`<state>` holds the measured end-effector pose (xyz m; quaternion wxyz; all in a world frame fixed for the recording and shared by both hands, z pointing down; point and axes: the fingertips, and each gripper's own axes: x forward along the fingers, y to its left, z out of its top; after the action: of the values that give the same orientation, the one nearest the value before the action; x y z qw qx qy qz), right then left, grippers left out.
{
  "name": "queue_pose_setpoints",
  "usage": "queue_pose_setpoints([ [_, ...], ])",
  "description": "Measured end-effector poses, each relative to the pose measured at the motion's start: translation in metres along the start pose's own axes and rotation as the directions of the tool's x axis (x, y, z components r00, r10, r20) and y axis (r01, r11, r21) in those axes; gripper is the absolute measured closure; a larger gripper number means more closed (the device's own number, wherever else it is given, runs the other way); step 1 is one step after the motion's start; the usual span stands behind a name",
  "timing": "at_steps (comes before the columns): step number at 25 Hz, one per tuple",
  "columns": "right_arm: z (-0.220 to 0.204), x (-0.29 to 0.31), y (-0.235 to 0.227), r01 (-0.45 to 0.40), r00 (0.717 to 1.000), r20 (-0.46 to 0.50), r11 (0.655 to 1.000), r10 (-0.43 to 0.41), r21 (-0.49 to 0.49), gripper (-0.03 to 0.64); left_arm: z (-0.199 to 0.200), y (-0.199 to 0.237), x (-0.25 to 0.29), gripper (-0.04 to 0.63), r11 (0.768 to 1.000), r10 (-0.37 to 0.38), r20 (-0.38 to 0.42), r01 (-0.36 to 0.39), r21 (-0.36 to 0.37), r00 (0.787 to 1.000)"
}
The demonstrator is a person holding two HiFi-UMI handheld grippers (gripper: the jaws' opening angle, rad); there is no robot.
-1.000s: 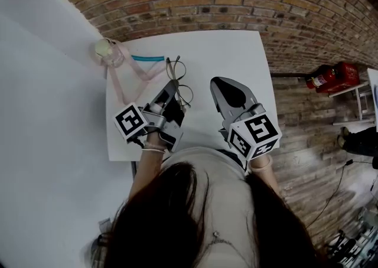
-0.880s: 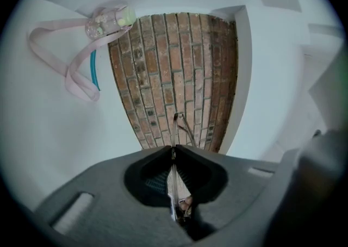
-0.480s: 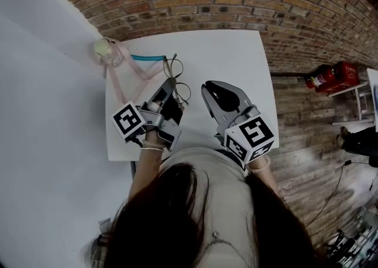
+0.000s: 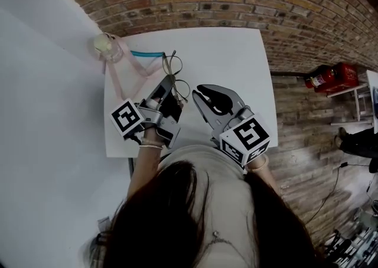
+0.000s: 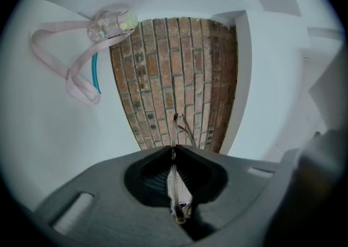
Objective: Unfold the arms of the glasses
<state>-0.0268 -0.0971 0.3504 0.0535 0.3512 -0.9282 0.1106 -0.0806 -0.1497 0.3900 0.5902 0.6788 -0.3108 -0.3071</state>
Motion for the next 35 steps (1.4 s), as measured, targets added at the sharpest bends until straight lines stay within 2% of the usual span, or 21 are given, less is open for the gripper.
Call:
queue_pose_setpoints([
  [20, -0.015, 0.003, 0.03, -0.101, 0.994, -0.045, 0.995, 0.101, -0.008, 0.538, -0.004, -0.005, 0.0, 0.571, 1.0, -0.016, -0.003, 0.016, -0.007, 1.0],
  [35, -0.025, 0.01, 0.028, -0.089, 0.993, -0.074, 0.995, 0.087, -0.034, 0.554, -0.008, -0.008, 0.002, 0.571, 0.999, -0.027, -0.011, 0.027, -0.032, 1.0],
])
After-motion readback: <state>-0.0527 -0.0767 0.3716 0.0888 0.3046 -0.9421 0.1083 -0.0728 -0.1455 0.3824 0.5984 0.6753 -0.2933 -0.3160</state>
